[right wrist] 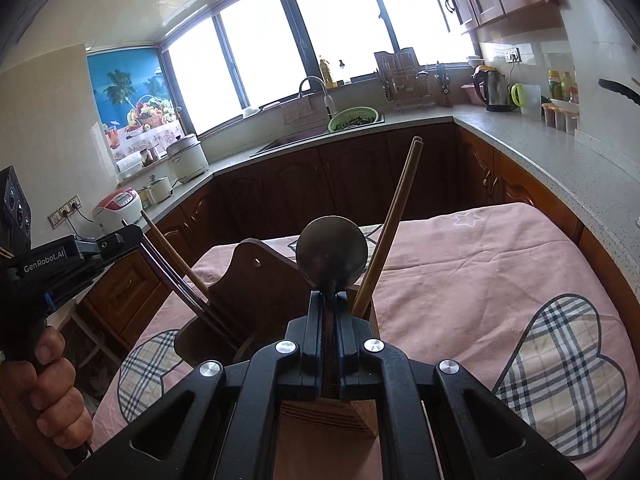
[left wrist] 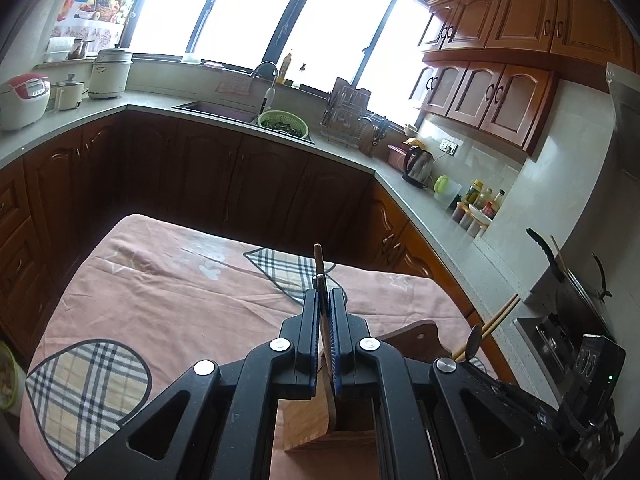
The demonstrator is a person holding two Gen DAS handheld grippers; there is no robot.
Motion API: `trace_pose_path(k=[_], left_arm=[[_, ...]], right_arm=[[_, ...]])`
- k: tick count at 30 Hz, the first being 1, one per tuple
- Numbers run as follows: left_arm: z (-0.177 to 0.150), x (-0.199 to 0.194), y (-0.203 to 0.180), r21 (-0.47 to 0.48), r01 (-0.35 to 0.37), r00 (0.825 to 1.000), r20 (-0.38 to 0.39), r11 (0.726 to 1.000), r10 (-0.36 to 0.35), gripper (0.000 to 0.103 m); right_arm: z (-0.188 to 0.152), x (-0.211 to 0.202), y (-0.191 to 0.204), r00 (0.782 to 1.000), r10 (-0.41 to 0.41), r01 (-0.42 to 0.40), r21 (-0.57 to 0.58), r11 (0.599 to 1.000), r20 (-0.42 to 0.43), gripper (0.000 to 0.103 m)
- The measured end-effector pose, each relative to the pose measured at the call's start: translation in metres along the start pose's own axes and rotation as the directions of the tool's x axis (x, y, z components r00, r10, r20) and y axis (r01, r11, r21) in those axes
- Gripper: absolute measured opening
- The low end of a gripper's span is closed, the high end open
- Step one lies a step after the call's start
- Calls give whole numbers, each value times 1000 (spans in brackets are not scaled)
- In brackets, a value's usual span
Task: Organize utensils
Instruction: 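Lower the chopstick and spoon into the holder and open both tools, then withdraw both open tools from the holder back over the table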
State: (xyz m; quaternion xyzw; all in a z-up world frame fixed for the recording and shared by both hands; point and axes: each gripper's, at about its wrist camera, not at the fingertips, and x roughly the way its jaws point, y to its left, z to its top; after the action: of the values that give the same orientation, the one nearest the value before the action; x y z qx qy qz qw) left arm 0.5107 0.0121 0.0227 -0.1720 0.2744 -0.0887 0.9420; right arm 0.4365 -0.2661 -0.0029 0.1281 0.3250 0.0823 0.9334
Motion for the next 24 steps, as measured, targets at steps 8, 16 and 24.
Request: trace_pose_path(k=[8, 16, 24], left_arm=[[1, 3, 1, 31, -6, 1000, -8, 1000, 6, 5], [1, 1, 3, 24, -6, 1000, -24, 1000, 6, 8], [-2, -8, 6, 1, -9, 1000, -20, 1000, 9, 27]], right_arm=[[0, 7, -4, 1000, -1, 1, 11, 1000, -19, 4], [2, 8, -4, 1000, 0, 0, 17, 1000, -25, 5], [2, 7, -9, 1000, 16, -15, 41, 999, -23, 10]])
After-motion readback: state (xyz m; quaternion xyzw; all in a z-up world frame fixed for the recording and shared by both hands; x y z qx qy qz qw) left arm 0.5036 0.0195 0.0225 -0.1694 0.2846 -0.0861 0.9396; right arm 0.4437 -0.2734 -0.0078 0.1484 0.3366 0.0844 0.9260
